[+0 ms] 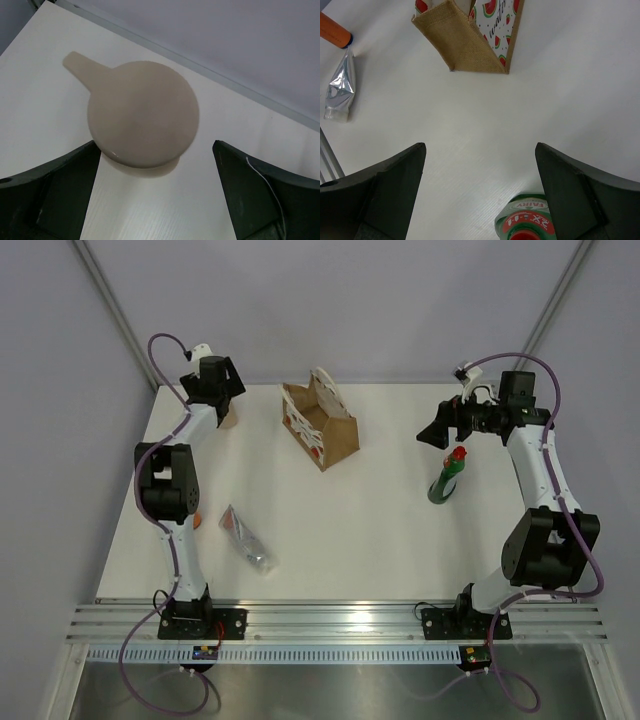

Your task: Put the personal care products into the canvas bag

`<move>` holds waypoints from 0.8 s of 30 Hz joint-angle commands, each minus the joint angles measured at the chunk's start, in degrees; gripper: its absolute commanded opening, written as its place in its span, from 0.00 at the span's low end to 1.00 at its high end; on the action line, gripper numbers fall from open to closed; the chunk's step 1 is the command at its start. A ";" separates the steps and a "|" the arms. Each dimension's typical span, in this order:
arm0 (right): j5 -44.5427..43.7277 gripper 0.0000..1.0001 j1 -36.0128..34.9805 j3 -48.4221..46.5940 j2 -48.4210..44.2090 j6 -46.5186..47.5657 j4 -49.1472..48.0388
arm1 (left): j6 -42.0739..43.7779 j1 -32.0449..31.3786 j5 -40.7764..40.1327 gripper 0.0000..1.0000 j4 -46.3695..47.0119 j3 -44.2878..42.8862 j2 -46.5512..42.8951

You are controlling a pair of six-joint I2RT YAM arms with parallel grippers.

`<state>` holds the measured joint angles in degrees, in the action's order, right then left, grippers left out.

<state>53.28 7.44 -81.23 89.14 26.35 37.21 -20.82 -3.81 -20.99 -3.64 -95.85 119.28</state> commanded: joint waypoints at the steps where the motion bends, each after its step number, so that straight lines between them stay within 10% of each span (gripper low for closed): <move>1: 2.01 1.00 -0.15 -3.93 1.12 0.55 0.58 | -2.21 0.56 -3.35 0.99 4.61 -5.21 3.05; 16: 1.22 0.99 -0.15 -4.81 2.35 1.86 2.95 | 5.87 0.65 -2.30 0.96 17.43 -3.46 5.26; 24: 0.78 0.99 -0.15 -5.34 1.65 1.60 3.48 | 7.02 1.79 3.06 0.76 14.54 -6.10 8.07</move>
<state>53.58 7.44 -83.99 91.15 27.11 40.21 -14.52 -2.98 -20.34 8.56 -99.79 125.89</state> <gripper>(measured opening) 0.993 0.783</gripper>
